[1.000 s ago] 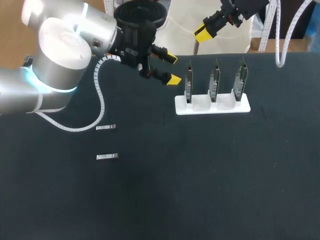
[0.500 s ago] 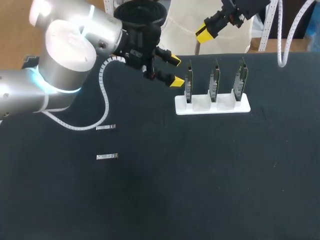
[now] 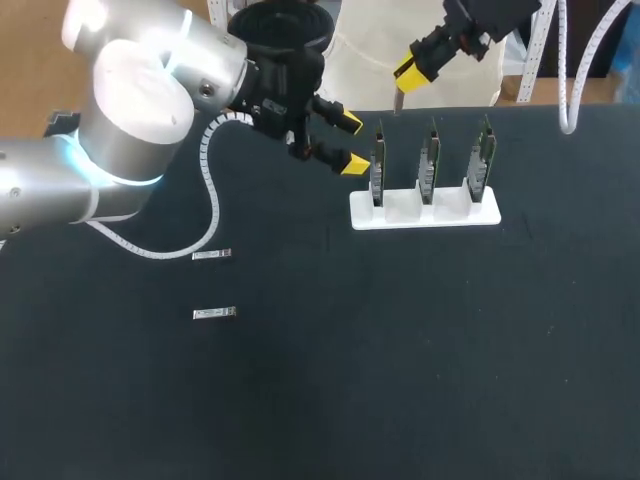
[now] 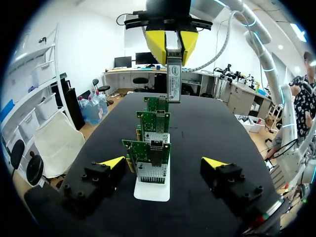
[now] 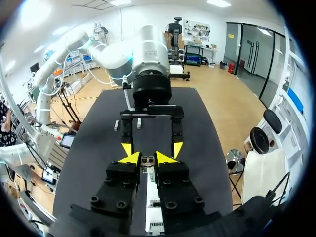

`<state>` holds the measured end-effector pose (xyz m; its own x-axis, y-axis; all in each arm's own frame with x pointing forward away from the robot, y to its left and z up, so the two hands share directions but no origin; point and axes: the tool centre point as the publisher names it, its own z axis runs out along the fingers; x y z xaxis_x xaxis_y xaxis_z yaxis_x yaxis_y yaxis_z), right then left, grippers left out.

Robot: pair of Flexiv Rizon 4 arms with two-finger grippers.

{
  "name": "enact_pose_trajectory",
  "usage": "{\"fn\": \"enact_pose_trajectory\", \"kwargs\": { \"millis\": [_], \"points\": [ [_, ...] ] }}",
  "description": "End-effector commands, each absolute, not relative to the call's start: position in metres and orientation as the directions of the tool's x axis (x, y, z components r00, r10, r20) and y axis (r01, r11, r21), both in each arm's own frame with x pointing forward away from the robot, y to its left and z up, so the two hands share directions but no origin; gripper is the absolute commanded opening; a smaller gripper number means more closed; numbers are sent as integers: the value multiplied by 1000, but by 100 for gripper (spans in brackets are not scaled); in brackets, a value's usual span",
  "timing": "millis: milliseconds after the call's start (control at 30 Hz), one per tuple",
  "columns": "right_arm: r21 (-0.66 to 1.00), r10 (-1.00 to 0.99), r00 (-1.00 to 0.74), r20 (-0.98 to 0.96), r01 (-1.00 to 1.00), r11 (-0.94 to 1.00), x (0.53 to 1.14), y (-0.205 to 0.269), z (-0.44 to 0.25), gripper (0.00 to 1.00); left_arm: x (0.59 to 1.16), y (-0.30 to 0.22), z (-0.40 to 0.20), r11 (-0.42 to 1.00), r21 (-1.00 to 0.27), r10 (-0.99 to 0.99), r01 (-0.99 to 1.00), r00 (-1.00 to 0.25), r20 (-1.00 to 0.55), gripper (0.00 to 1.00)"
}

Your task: Pick up the optical module with the left hand, and insert it into the network port with the right hand.

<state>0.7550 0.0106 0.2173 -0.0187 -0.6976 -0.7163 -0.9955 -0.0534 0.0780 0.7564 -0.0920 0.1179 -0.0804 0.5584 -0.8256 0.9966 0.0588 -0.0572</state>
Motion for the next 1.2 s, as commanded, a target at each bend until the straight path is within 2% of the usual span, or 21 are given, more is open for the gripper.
{"fn": "enact_pose_trajectory", "kwargs": {
  "millis": [33, 1200],
  "points": [
    [81, -707, -16, -707, -995, -58, 755, 18, 213, 0, 758, -93, 118, 56, -59, 561, 997, -80, -824, 100],
    [95, -744, 1, -668, -992, -86, 768, 28, 177, 0, 758, -93, 118, 56, -59, 561, 997, -80, -824, 100]
  ]
}}
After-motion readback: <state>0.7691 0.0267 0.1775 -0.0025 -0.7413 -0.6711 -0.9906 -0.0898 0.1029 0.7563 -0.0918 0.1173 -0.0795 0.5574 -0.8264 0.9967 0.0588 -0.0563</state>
